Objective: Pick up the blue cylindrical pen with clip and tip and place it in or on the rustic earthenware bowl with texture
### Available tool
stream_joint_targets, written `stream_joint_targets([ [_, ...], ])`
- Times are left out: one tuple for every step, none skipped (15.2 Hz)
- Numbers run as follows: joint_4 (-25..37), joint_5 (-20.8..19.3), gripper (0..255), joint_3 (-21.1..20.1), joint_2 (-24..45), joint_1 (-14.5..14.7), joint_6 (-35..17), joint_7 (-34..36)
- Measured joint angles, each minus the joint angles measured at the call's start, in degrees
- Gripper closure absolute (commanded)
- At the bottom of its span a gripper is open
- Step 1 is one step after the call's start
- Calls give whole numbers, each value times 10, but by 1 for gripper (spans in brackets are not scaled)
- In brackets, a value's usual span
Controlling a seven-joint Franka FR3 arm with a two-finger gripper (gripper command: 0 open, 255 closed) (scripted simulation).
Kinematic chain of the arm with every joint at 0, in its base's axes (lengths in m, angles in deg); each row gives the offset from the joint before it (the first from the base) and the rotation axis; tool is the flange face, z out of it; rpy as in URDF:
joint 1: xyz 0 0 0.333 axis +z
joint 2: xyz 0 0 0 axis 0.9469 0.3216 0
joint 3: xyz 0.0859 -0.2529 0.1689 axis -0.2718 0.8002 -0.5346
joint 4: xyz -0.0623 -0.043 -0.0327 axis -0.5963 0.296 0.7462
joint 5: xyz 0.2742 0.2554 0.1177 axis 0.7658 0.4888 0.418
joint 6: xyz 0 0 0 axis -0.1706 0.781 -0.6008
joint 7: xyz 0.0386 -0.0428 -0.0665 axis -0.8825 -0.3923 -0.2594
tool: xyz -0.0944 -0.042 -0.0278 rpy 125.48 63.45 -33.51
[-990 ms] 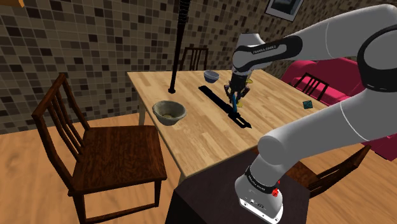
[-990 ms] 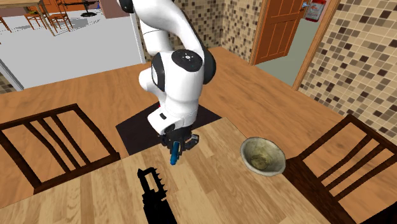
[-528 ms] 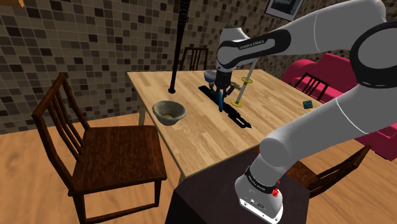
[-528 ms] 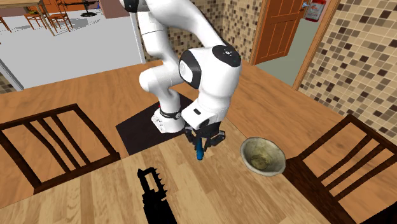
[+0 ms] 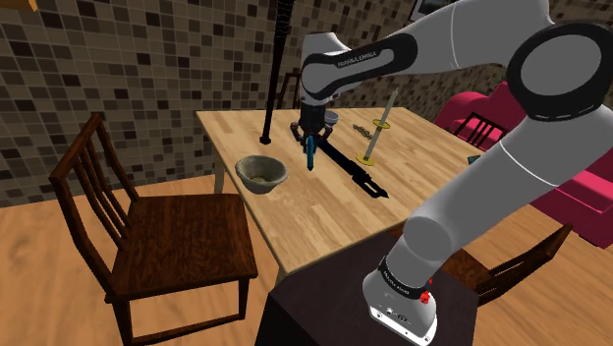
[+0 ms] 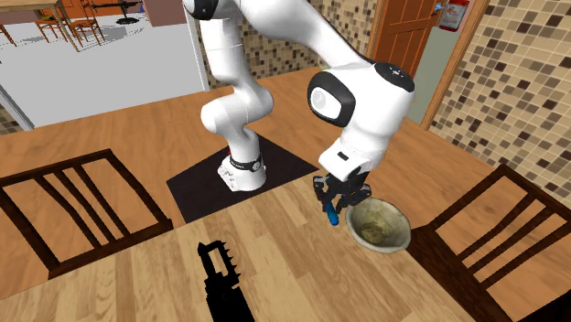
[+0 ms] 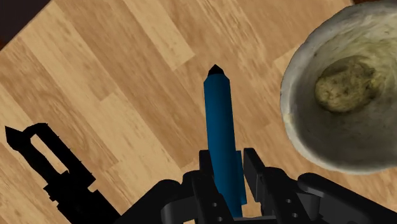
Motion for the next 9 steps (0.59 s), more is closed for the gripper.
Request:
stream_joint_targets([
  [14,2,255,-7,11,5,4,10],
  [26,4,255,-14,21,10,8,21],
  [43,6,255,-23,38,16,9,36],
  [59,7,255,-28,50,20,14,44],
  [74,8,255,-36,62,26,18,57],
  [94,8,255,-43,80,31,21,70],
  [110,8,255,-48,93,35,26,79],
  [131,7,255,-55,113,41,28,93],
  [149,7,255,-62,124,48,37,105],
])
